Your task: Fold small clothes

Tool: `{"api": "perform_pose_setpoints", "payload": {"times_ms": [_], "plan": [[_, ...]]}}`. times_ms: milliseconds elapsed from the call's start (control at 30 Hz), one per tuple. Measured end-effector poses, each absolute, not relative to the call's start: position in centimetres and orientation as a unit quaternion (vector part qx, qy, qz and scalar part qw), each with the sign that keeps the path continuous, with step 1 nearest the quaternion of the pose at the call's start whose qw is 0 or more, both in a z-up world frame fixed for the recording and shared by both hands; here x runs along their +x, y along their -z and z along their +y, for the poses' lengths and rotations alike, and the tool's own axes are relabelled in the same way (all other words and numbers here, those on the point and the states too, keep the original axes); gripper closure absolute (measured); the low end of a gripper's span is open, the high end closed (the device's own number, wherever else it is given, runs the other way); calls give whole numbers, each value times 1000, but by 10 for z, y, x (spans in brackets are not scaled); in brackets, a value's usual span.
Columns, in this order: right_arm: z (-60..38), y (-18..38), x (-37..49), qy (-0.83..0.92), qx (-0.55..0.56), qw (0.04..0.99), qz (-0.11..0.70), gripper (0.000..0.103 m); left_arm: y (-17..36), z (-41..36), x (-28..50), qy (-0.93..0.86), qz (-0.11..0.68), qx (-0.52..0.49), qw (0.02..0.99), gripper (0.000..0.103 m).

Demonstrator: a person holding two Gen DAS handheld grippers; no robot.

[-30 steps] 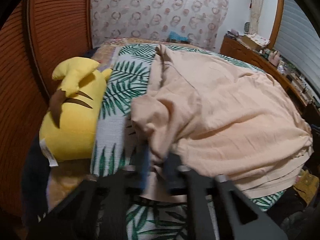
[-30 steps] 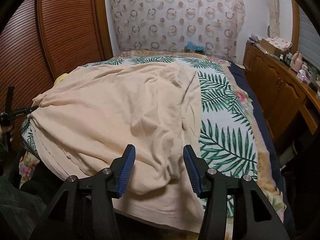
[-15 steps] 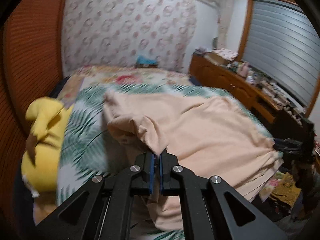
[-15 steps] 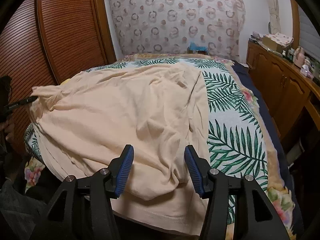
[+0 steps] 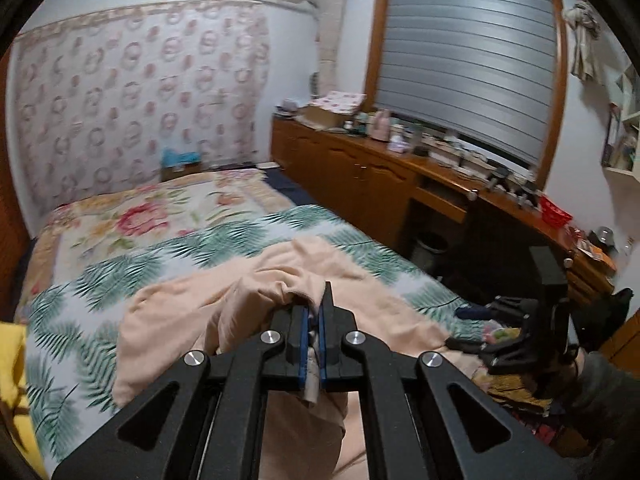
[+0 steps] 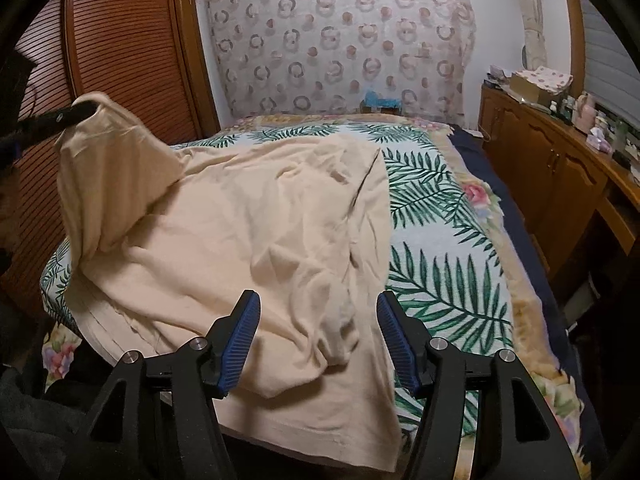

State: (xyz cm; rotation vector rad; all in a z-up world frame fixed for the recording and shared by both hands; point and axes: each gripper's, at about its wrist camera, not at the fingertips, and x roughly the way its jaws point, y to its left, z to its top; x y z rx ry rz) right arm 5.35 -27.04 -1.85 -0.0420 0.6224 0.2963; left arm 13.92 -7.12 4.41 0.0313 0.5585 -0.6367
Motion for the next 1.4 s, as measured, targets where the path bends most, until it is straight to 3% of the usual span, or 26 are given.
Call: {"api": "perform_pose_setpoints", "payload": {"times_ms": [567, 633, 733, 800, 833, 933, 1400], "plan": [[-306, 14, 37, -123, -20, 950, 286, 40, -49, -166, 143, 359, 306, 59, 880, 98], [-306, 16, 38, -123, -19, 949, 288, 40, -44, -161, 140, 352, 307, 66, 882, 78], [-306, 17, 40, -125, -18, 949, 289, 40, -37, -146, 141, 339, 308, 55, 887, 59], [-306, 17, 43, -128, -16, 949, 289, 40, -31, -129, 140, 329, 309, 49, 891, 53], [-305, 16, 43, -130, -16, 949, 288, 40, -29, -121, 138, 321, 309, 47, 894, 43], [-303, 17, 48, -138, -16, 948, 287, 40, -21, -95, 136, 305, 310, 36, 900, 26], [-252, 29, 95, -157, -51, 934, 315, 40, 37, -21, 134, 227, 351, -12, 908, 24]]}}
